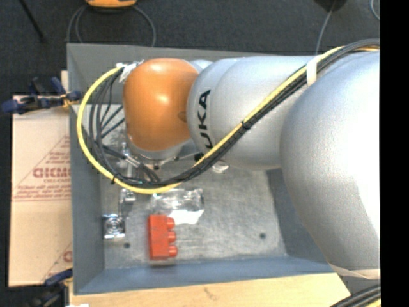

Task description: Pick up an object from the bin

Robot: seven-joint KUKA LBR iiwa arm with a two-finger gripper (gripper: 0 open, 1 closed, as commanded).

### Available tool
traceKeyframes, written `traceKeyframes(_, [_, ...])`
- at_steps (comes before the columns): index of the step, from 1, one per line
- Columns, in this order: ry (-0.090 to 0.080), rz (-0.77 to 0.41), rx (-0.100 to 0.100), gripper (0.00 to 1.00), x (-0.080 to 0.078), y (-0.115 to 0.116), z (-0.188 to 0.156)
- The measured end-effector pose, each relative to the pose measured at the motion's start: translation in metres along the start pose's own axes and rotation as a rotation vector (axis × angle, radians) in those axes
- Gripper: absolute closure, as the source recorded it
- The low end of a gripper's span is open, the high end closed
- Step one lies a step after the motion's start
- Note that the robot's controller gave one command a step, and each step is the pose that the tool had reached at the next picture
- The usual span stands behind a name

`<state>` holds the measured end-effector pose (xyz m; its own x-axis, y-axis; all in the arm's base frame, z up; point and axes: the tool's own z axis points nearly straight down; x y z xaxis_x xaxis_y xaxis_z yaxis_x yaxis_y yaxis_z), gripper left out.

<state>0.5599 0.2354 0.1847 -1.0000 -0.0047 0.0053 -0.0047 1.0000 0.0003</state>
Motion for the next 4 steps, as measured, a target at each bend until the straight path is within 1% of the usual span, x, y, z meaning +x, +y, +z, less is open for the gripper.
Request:
traceKeyframes(1, [-0.001,-0.255,0.003,0.00,0.017,-0.010,0.099])
traceKeyframes(2, [-0.006,-0.653,0.002,0.00,0.055,-0.024,0.105])
traceKeyframes(3, [-0.020,-0.702,-0.002,0.00,0.053,-0.112,0.111])
traceKeyframes(4, [-0.027,-0.702,-0.002,1.00,0.051,-0.109,0.109])
